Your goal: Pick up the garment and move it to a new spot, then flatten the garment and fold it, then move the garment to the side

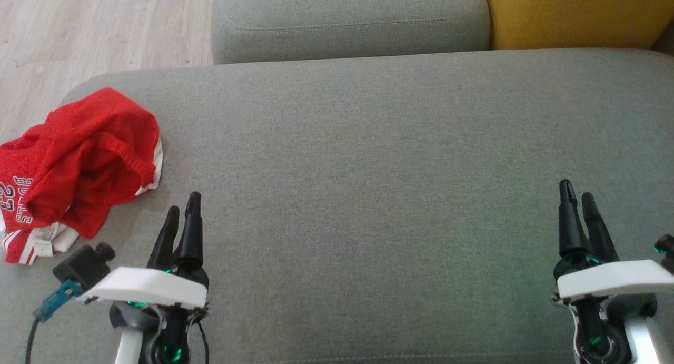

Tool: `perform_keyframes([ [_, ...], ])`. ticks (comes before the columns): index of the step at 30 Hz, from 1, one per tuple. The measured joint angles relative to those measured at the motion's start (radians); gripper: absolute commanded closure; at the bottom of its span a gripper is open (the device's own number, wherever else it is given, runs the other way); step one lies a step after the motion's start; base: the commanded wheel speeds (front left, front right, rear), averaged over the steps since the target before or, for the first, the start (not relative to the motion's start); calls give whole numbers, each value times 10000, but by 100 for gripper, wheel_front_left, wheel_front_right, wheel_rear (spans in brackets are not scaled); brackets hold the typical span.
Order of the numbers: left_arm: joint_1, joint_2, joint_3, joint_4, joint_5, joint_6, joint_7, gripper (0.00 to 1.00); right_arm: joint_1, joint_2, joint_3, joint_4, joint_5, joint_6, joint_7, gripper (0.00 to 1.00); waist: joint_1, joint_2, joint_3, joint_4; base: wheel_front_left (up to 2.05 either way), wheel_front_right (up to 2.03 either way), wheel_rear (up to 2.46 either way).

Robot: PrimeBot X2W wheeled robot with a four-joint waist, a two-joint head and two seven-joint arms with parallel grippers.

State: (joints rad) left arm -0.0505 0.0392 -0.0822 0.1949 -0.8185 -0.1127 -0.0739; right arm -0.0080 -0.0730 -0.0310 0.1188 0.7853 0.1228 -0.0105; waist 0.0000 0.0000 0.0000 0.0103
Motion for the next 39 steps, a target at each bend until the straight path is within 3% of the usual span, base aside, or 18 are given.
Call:
perform_keyframes([
  [39, -24, 198, -669, 165, 4763, 612, -1141, 0, 267, 132, 265, -481, -5032, 2, -437, 0, 0, 0, 56, 106, 0, 0, 0],
])
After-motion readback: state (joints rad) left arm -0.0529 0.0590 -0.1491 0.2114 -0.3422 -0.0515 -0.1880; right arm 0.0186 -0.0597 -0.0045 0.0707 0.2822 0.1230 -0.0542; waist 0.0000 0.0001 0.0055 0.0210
